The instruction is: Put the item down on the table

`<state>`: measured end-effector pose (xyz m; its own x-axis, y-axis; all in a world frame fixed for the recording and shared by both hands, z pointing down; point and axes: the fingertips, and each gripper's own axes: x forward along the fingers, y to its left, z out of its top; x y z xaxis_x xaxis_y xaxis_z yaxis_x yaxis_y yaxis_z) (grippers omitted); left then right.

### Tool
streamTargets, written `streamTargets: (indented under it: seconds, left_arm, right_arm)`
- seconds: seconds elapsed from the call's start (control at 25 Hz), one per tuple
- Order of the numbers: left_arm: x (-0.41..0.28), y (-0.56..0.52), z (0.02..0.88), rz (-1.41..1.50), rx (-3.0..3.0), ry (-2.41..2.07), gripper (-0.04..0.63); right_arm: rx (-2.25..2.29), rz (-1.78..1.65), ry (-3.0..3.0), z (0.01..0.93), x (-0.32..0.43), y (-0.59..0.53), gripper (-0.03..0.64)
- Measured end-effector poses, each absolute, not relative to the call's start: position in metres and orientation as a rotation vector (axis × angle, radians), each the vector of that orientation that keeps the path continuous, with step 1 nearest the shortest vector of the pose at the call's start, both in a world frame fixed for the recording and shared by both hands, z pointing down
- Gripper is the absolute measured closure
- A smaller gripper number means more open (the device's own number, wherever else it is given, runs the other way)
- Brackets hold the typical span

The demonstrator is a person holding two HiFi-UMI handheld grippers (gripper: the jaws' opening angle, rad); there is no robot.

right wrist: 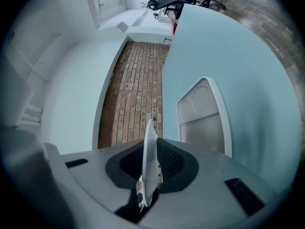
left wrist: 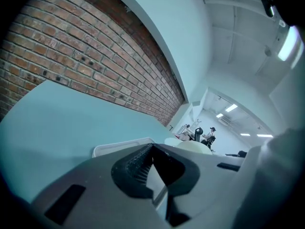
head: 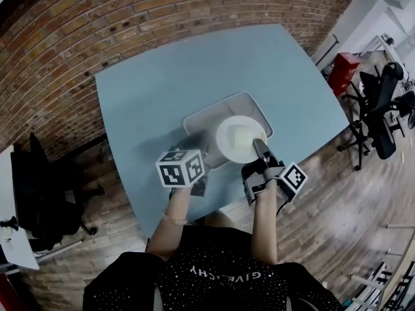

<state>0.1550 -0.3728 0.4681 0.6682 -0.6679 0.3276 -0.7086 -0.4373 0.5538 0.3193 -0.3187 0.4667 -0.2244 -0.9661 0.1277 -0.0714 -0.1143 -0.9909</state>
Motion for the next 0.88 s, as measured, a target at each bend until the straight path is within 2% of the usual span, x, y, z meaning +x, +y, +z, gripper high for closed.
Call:
streamTargets:
  seconds: [0.32, 0.88]
  left_arm:
    - [0.139, -0.404, 0.481, 0.03, 2.101, -1.127, 0.584]
    - [0.131, -0.41, 0.529, 0.03, 1.961, -1.166, 0.584]
  right_arm:
    - [-1.253, -1.528, 1.429, 0.48, 0.313, -0.367, 0.571]
    - [-1.379, -1.69, 1.546, 0.556, 0.286, -0.408, 0.571]
